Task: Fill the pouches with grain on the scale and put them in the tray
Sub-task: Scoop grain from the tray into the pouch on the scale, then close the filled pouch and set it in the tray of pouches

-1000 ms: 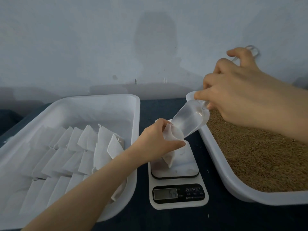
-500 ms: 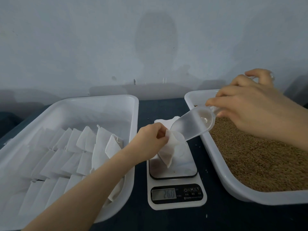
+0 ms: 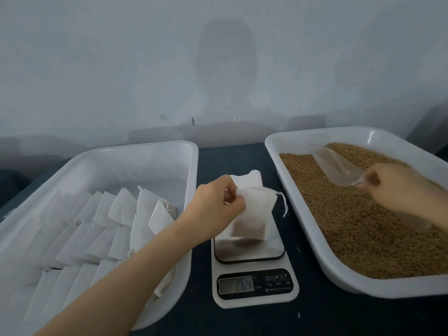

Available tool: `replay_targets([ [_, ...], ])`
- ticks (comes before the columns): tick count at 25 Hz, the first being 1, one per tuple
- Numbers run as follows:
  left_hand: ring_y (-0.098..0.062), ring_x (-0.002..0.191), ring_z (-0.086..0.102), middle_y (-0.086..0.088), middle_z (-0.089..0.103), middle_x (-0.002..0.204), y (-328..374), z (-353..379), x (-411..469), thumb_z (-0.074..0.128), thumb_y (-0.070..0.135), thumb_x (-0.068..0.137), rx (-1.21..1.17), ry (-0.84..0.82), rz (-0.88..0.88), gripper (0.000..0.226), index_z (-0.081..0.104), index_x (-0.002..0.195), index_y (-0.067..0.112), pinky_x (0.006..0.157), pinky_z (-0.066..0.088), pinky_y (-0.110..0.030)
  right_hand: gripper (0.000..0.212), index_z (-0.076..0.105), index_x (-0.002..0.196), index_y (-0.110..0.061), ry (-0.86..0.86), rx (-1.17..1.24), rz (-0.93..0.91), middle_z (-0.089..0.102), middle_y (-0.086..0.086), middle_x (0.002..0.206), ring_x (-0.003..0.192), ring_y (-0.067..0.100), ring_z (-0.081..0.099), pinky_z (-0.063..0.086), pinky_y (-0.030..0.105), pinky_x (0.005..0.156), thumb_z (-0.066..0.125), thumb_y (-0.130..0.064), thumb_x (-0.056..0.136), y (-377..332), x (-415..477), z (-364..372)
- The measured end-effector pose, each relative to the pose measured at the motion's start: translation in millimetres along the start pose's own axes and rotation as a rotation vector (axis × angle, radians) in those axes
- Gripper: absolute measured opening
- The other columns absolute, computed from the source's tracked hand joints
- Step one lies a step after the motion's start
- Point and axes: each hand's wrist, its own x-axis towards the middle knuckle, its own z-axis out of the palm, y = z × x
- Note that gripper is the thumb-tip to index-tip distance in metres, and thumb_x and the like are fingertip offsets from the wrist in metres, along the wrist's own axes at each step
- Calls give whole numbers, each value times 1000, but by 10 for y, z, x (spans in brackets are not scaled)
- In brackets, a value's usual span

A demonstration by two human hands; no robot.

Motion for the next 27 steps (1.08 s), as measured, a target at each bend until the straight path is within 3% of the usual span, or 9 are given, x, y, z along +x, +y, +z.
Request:
replay_targets([
  [5, -6, 63, 62, 15, 60, 63, -17, -22, 21, 55, 24, 90, 55, -156, 0, 20, 43, 75, 29, 52, 40, -7, 19, 61, 101, -13, -134, -71, 98, 62, 2, 89, 78, 15, 58, 44, 27, 62, 62, -29, 89, 29, -21, 83],
  [8, -3, 69, 68, 15, 65, 70, -28, -36, 18, 52, 24, 92, -11, -270, -7, 15, 45, 79, 28, 63, 52, -16, 27, 61, 108, -14, -160, -114, 105, 63, 6, 104, 91, 20, 57, 44, 28, 74, 63, -31, 88, 6, -40, 78],
  [12, -3, 70, 67, 14, 65, 74, -54, -48, 18, 48, 26, 96, -48, -261, 1, 13, 44, 84, 31, 66, 55, -18, 29, 61, 110, -10, -203, -172, 126, 63, 7, 101, 87, 19, 56, 46, 27, 75, 61, -32, 90, -50, -75, 41],
  [15, -4, 69, 67, 13, 65, 74, -70, -33, 22, 46, 27, 97, -68, -245, -8, 12, 44, 86, 30, 68, 58, -22, 44, 55, 126, -11, -7, -205, -30, 58, 9, 117, 98, 20, 57, 50, 32, 85, 60, -35, 90, -198, -150, -19],
  [17, -7, 71, 67, 11, 66, 76, -71, -22, 29, 46, 27, 97, -70, -245, -20, 10, 45, 87, 29, 71, 59, -26, 55, 46, 135, -23, 66, 42, -246, 55, -3, 127, 92, 3, 55, 47, 15, 71, 59, -42, 85, -460, -271, -67],
  [20, -11, 74, 67, 10, 64, 78, -60, -29, 35, 46, 25, 96, -63, -240, -37, 11, 45, 86, 30, 71, 59, -27, 69, 40, 135, -41, -151, 275, -456, 54, -25, 111, 82, -13, 49, 37, 9, 65, 61, -60, 72, -1018, -485, -14],
  [22, -14, 75, 67, 7, 64, 80, -51, -49, 26, 46, 24, 95, -68, -235, -48, 10, 45, 87, 29, 70, 59, -27, 58, 49, 128, -38, -209, 278, -489, 55, -24, 98, 76, -12, 50, 36, 8, 59, 69, -52, 75, -1263, -507, 123],
  [24, -17, 78, 67, 1, 63, 84, -47, -68, 17, 45, 22, 95, -92, -224, -59, 8, 44, 87, 26, 72, 60, -32, 25, 65, 106, -29, -143, 320, -483, 57, -20, 80, 64, -11, 52, 38, 6, 53, 70, -36, 82, -1383, -467, 192],
  [27, -20, 82, 66, -3, 60, 90, -65, -103, 29, 45, 21, 94, -64, -178, -54, 12, 40, 85, 26, 69, 60, -30, 3, 64, 85, -29, -23, 427, -463, 55, -15, 67, 56, -11, 51, 36, 8, 49, 67, -29, 86, -1416, -417, 211],
])
